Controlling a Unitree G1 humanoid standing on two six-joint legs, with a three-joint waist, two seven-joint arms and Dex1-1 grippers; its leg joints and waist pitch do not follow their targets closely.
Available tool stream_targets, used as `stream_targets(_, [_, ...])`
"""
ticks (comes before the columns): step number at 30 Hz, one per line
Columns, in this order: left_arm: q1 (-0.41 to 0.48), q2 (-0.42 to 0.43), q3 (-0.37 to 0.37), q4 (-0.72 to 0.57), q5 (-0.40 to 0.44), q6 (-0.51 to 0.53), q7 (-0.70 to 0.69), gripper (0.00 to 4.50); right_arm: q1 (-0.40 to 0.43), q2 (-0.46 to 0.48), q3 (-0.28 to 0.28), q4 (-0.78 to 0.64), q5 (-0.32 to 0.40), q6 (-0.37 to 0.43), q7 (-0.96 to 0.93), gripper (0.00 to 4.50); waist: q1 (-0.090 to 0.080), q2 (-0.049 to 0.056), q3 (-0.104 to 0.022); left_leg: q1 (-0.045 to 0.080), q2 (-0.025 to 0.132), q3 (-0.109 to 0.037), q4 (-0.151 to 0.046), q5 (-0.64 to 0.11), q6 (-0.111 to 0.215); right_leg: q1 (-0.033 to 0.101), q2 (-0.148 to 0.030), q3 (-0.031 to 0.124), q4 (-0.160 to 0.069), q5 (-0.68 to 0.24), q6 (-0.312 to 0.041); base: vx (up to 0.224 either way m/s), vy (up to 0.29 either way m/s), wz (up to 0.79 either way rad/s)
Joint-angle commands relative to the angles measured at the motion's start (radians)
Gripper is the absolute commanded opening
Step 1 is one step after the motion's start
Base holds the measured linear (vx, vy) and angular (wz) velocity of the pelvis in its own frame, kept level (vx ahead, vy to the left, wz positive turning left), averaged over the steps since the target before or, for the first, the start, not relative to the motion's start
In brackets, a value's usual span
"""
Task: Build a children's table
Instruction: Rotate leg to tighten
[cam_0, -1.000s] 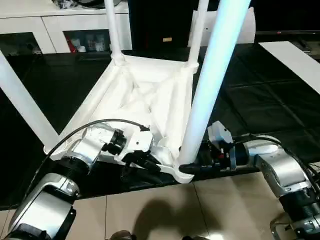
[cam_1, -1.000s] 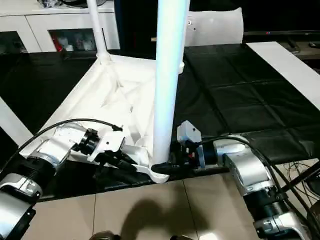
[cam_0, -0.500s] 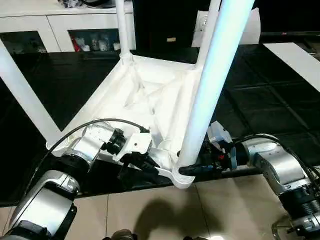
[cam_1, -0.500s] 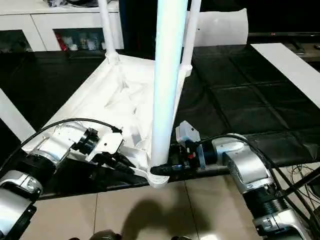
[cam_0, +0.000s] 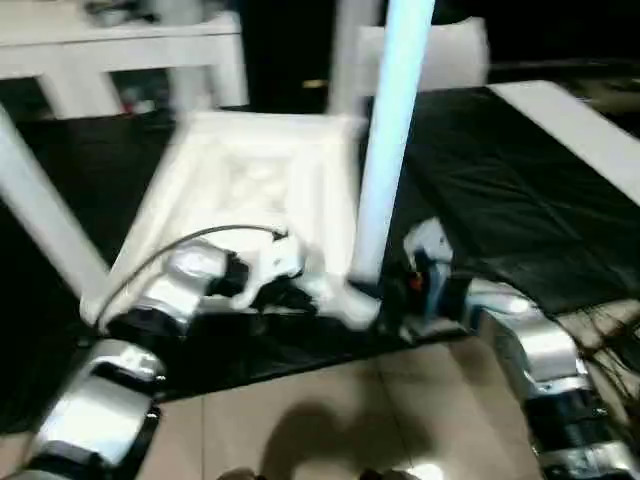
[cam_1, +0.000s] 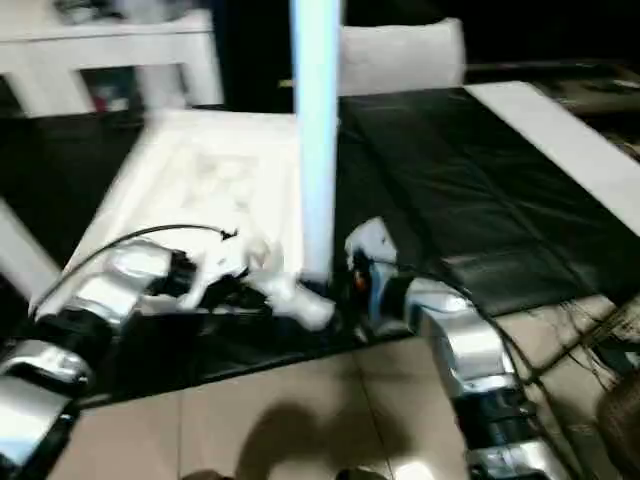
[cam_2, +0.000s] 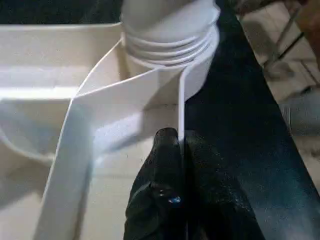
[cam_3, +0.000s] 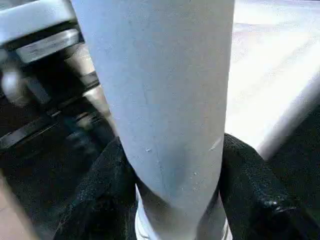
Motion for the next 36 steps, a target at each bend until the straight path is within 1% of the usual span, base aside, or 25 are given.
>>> stream_targets(1, [-0.022, -0.101, 0.024, -0.081, -0.044, 0.055, 0.126, 0.00, -0.067, 0.151, 0.046, 0.049, 0.005, 0.040, -0.148, 1.97, -0.012, -0.003, -0.058, 0.001, 0.035, -0.028, -0.073, -0.322, -0.002, 0.048, -0.072, 0.043, -0.100, -0.556, -0.056, 0.000, 0.000, 0.00])
stream_targets(2, [-0.018, -0.127, 0.039, -0.106, -0.030, 0.101, 0.203, 0.00, -0.096, 0.204, 0.026, 0.088, -0.015, 0.043, -0.249, 1.97, -0.017, -0.003, -0.059, 0.006, 0.032, -0.027, -0.070, -0.328, -0.003, 0.046, -0.074, 0.041, -0.105, -0.566, -0.055, 0.000, 0.000, 0.00])
stream_targets(3, [-0.017, -0.132, 0.042, -0.110, -0.027, 0.110, 0.217, 0.00, -0.101, 0.213, 0.022, 0.095, -0.019, 0.044, -0.267, 1.97, -0.026, -0.002, -0.059, 0.006, 0.031, -0.028, -0.068, -0.315, -0.002, 0.044, -0.076, 0.044, -0.104, -0.561, -0.064, 0.000, 0.000, 0.00])
stream_targets(4, [-0.016, -0.138, 0.044, -0.118, -0.021, 0.122, 0.239, 0.00, -0.110, 0.224, 0.022, 0.107, -0.026, 0.042, -0.286, 1.97, -0.025, -0.002, -0.061, 0.006, 0.028, -0.024, -0.066, -0.301, 0.013, 0.046, -0.073, 0.045, -0.108, -0.550, -0.059, 0.000, 0.000, 0.00])
stream_targets(5, [-0.012, -0.155, 0.051, -0.141, -0.008, 0.153, 0.286, 0.00, -0.125, 0.246, 0.021, 0.126, -0.047, 0.049, -0.332, 1.97, -0.025, -0.004, -0.061, 0.005, 0.030, -0.023, -0.067, -0.290, 0.019, 0.045, -0.074, 0.049, -0.105, -0.531, -0.064, 0.000, 0.000, 0.00])
stream_targets(6, [-0.012, -0.155, 0.051, -0.141, -0.008, 0.153, 0.286, 0.00, -0.125, 0.246, 0.021, 0.126, -0.047, 0.049, -0.332, 1.97, -0.028, -0.001, -0.063, -0.001, 0.034, -0.025, -0.071, -0.264, 0.024, 0.049, -0.072, 0.053, -0.095, -0.481, -0.084, 0.000, 0.000, 0.00])
stream_targets(7, [-0.003, -0.175, 0.055, -0.174, 0.010, 0.191, 0.339, 0.00, -0.138, 0.268, 0.024, 0.145, -0.074, 0.038, -0.370, 1.97, -0.028, -0.003, -0.067, -0.003, 0.038, -0.023, -0.071, -0.232, 0.033, 0.049, -0.072, 0.059, -0.085, -0.413, -0.104, 0.000, 0.000, 0.00])
stream_targets(8, [-0.002, -0.176, 0.056, -0.178, 0.011, 0.195, 0.345, 0.00, -0.139, 0.270, 0.024, 0.146, -0.077, 0.035, -0.375, 1.97, -0.027, -0.002, -0.068, -0.004, 0.040, -0.022, -0.070, -0.219, 0.035, 0.049, -0.072, 0.062, -0.079, -0.381, -0.118, 0.000, 0.000, 0.00])
stream_targets(10, [0.008, -0.184, 0.057, -0.200, 0.018, 0.213, 0.369, 0.00, -0.138, 0.285, 0.015, 0.146, -0.081, 0.018, -0.398, 2.53, -0.024, -0.005, -0.071, -0.009, 0.038, -0.018, -0.067, -0.167, 0.056, 0.053, -0.071, 0.067, -0.066, -0.291, -0.152, 0.000, 0.000, 0.00])
stream_targets(13, [0.019, -0.174, 0.049, -0.216, 0.021, 0.216, 0.369, 0.00, -0.124, 0.290, 0.003, 0.124, -0.072, 0.001, -0.391, 2.85, -0.017, -0.005, -0.075, -0.014, 0.038, -0.015, -0.064, -0.109, 0.081, 0.059, -0.072, 0.070, -0.054, -0.217, -0.175, 0.000, 0.000, 0.00])
stream_targets(14, [0.024, -0.167, 0.045, -0.225, 0.025, 0.218, 0.367, 0.00, -0.116, 0.285, 0.000, 0.111, -0.069, -0.012, -0.383, 2.97, -0.016, -0.008, -0.074, -0.015, 0.038, -0.015, -0.064, -0.103, 0.086, 0.059, -0.071, 0.070, -0.053, -0.212, -0.177, 0.000, 0.000, 0.00])
stream_targets(16, [0.031, -0.151, 0.040, -0.231, 0.029, 0.198, 0.349, 0.00, -0.100, 0.262, -0.005, 0.090, -0.067, -0.028, -0.363, 3.04, -0.011, -0.004, -0.074, -0.011, 0.040, -0.013, -0.064, -0.099, 0.095, 0.058, -0.072, 0.071, -0.052, -0.202, -0.180, 0.000, 0.000, 0.00])
stream_targets(17, [0.035, -0.147, 0.038, -0.238, 0.030, 0.196, 0.345, 0.00, -0.097, 0.255, -0.006, 0.086, -0.068, -0.031, -0.359, 3.09, -0.012, -0.004, -0.073, -0.012, 0.039, -0.014, -0.065, -0.100, 0.096, 0.058, -0.071, 0.071, -0.052, -0.202, -0.180, 0.000, 0.000, 0.00])
stream_targets(18, [0.037, -0.138, 0.037, -0.232, 0.030, 0.168, 0.333, 0.00, -0.088, 0.230, -0.002, 0.076, -0.073, -0.048, -0.336, 3.17, -0.013, -0.007, -0.073, -0.011, 0.040, -0.014, -0.066, -0.110, 0.093, 0.058, -0.070, 0.071, -0.053, -0.210, -0.180, 0.000, 0.000, 0.00])
stream_targets(20, [0.046, -0.119, 0.034, -0.222, 0.024, 0.114, 0.293, 0.00, -0.066, 0.182, -0.007, 0.049, -0.072, -0.065, -0.284, 3.43, -0.009, -0.006, -0.073, -0.010, 0.040, -0.012, -0.065, -0.121, 0.095, 0.059, -0.071, 0.072, -0.054, -0.213, -0.175, 0.000, 0.000, 0.00])
stream_targets(21, [0.048, -0.104, 0.031, -0.210, 0.019, 0.075, 0.261, 0.00, -0.050, 0.147, -0.006, 0.031, -0.066, -0.080, -0.235, 3.48, -0.003, -0.009, -0.071, -0.010, 0.039, -0.013, -0.065, -0.122, 0.100, 0.061, -0.070, 0.071, -0.058, -0.221, -0.167, 0.000, 0.000, 0.00])
stream_targets(22, [0.050, -0.095, 0.029, -0.203, 0.016, 0.053, 0.242, 0.00, -0.039, 0.126, -0.006, 0.021, -0.061, -0.088, -0.204, 3.52, -0.001, -0.008, -0.072, -0.010, 0.041, -0.013, -0.065, -0.121, 0.103, 0.059, -0.072, 0.073, -0.054, -0.217, -0.166, 0.000, 0.000, 0.00])
stream_targets(25, [0.055, -0.080, 0.028, -0.198, 0.008, 0.032, 0.206, 0.00, -0.024, 0.091, -0.009, 0.005, -0.049, -0.100, -0.151, 3.87, 0.007, -0.007, -0.069, -0.007, 0.042, -0.011, -0.067, -0.141, 0.096, 0.056, -0.073, 0.073, -0.061, -0.263, -0.156, 0.000, 0.000, 0.00])
stream_targets(26, [0.061, -0.060, 0.022, -0.197, -0.002, 0.003, 0.149, 0.00, -0.012, 0.050, -0.012, -0.008, -0.035, -0.113, -0.092, 3.92, 0.009, -0.009, -0.068, -0.006, 0.042, -0.011, -0.067, -0.147, 0.093, 0.056, -0.072, 0.072, -0.063, -0.275, -0.152, 0.000, 0.000, 0.00])
stream_targets(27, [0.066, -0.048, 0.020, -0.197, -0.015, -0.013, 0.103, 0.00, -0.004, 0.014, -0.006, -0.020, -0.022, -0.115, -0.036, 3.92, 0.013, -0.007, -0.067, -0.006, 0.041, -0.010, -0.067, -0.151, 0.090, 0.056, -0.072, 0.074, -0.063, -0.282, -0.145, 0.000, 0.000, 0.00])
stream_targets(28, [0.070, -0.031, 0.014, -0.195, -0.033, -0.035, 0.036, 0.00, 0.006, -0.033, 0.006, -0.036, -0.007, -0.116, 0.042, 4.08, 0.015, -0.005, -0.064, -0.007, 0.041, -0.012, -0.069, -0.163, 0.092, 0.057, -0.071, 0.072, -0.065, -0.295, -0.143, 0.000, 0.000, 0.00])
stream_targets(29, [0.071, -0.024, 0.010, -0.194, -0.041, -0.044, 0.003, 0.00, 0.010, -0.056, 0.012, -0.044, -0.001, -0.116, 0.079, 4.21, 0.018, -0.005, -0.065, -0.003, 0.043, -0.012, -0.068, -0.166, 0.092, 0.055, -0.071, 0.073, -0.067, -0.298, -0.140, 0.000, 0.000, 0.00])
stream_targets(31, [0.071, -0.014, 0.004, -0.189, -0.045, -0.056, -0.033, 0.00, 0.013, -0.080, 0.018, -0.053, 0.012, -0.110, 0.124, 4.34, 0.023, -0.004, -0.066, 0.000, 0.047, -0.011, -0.069, -0.162, 0.094, 0.050, -0.070, 0.076, -0.061, -0.266, -0.157, 0.000, 0.000, 0.00])
stream_targets(33, [0.067, 0.001, -0.009, -0.177, -0.046, -0.078, -0.086, 0.00, 0.015, -0.115, 0.026, -0.058, 0.033, -0.103, 0.197, 4.34, 0.034, -0.004, -0.066, 0.001, 0.046, -0.009, -0.069, -0.176, 0.091, 0.051, -0.071, 0.074, -0.062, -0.276, -0.162, 0.000, 0.000, 0.00])
stream_targets(36, [0.057, 0.029, -0.043, -0.169, -0.047, -0.113, -0.203, 0.00, 0.010, -0.193, 0.059, -0.058, 0.069, -0.094, 0.367, 4.34, 0.049, -0.002, -0.066, 0.003, 0.052, -0.009, -0.069, -0.177, 0.092, 0.052, -0.072, 0.074, -0.061, -0.282, -0.160, 0.000, 0.000, 0.00])
